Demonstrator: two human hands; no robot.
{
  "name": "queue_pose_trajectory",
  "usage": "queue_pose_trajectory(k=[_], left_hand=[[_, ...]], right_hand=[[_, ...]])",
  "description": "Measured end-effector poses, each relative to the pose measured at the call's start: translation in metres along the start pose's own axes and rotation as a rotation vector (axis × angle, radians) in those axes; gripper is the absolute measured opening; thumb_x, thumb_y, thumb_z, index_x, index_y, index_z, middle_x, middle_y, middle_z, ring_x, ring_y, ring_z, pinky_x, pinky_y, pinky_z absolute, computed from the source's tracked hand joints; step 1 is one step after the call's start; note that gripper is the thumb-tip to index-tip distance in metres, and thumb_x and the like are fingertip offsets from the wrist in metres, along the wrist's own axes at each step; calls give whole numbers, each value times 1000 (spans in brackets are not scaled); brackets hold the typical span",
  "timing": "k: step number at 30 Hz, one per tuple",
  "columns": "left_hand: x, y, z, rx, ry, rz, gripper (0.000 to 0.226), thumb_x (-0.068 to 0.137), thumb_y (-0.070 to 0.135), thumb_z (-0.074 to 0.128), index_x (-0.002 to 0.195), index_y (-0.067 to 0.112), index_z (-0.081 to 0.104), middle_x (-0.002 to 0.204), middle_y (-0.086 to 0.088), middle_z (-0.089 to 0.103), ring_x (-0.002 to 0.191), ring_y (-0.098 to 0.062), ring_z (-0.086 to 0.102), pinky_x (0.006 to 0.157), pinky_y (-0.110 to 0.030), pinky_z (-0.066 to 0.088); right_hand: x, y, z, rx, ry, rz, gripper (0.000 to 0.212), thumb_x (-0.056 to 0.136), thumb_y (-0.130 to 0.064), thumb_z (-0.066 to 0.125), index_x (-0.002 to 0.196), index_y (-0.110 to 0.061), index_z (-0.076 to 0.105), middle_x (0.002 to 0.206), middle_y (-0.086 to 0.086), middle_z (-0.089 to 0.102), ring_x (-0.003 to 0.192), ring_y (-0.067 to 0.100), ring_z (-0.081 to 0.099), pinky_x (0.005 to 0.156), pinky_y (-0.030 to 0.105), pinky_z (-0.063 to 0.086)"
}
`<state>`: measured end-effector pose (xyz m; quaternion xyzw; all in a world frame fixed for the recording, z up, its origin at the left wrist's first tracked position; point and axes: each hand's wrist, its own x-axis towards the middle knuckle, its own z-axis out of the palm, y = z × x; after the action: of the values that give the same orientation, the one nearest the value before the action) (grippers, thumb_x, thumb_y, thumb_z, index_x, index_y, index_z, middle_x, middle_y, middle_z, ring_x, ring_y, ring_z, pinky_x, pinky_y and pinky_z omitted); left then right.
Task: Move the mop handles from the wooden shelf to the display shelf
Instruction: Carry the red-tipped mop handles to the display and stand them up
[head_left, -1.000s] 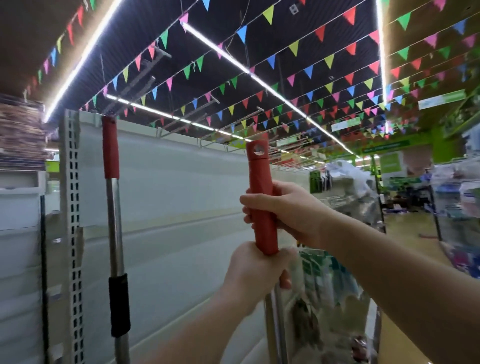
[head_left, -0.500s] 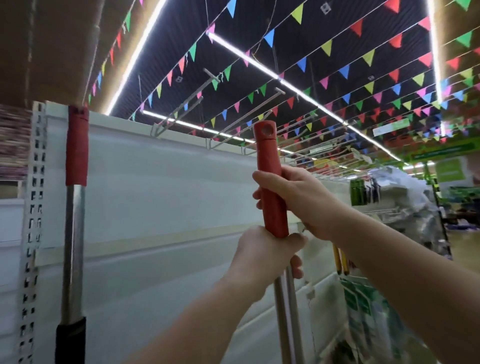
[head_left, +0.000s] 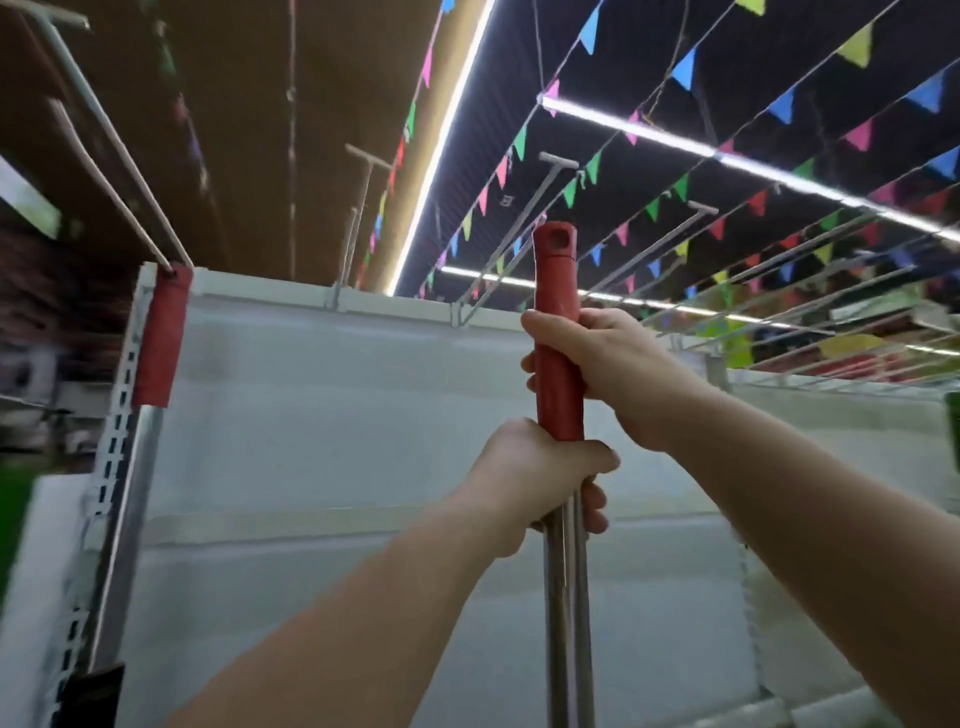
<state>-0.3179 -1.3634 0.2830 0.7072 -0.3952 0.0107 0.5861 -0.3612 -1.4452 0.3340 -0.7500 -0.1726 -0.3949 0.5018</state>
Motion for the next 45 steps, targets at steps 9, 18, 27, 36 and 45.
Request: queue_pose_trajectory(k=[9, 18, 27, 36, 45], left_hand=[[25, 20, 4, 69, 180, -13, 15, 81, 16, 65, 78, 6, 55, 42, 2, 58, 43, -17, 61, 60, -30, 57], [39, 29, 2, 93, 237, -22, 17, 81, 19, 65, 77, 7, 54, 48, -1, 59, 45, -17, 62, 66, -32, 57], [57, 32, 7, 162, 281, -20, 19, 81, 21, 66, 75, 7, 56, 46, 0, 58, 43, -17, 61, 59, -28, 56], [56, 41, 2, 222, 373, -57, 19, 82, 20, 65, 76, 6, 54, 52, -5, 57, 39, -17, 59, 49, -25, 54], [60, 35, -5, 270, 369, -125, 18, 83, 18, 63, 75, 6, 53, 54, -5, 56, 39, -16, 58, 49, -24, 53]], right_hand=[[36, 2, -15, 99, -106, -65, 25, 88, -29, 60, 94, -5, 62, 74, 4, 65, 64, 15, 62, 59, 20, 56], [58, 6, -17, 150, -129, -106, 19, 87, -28, 60, 87, -9, 61, 73, 4, 65, 62, 15, 62, 59, 20, 55], [72, 14, -28, 200, -133, -104, 25, 88, -26, 59, 97, -3, 60, 74, 6, 64, 63, 17, 61, 70, 30, 56], [87, 16, -26, 276, -207, -84, 39, 88, -32, 59, 107, 2, 61, 84, 10, 65, 73, 21, 64, 73, 32, 57], [94, 26, -19, 311, -257, -40, 35, 88, -29, 60, 108, -1, 57, 79, 7, 65, 67, 16, 63, 64, 27, 56]])
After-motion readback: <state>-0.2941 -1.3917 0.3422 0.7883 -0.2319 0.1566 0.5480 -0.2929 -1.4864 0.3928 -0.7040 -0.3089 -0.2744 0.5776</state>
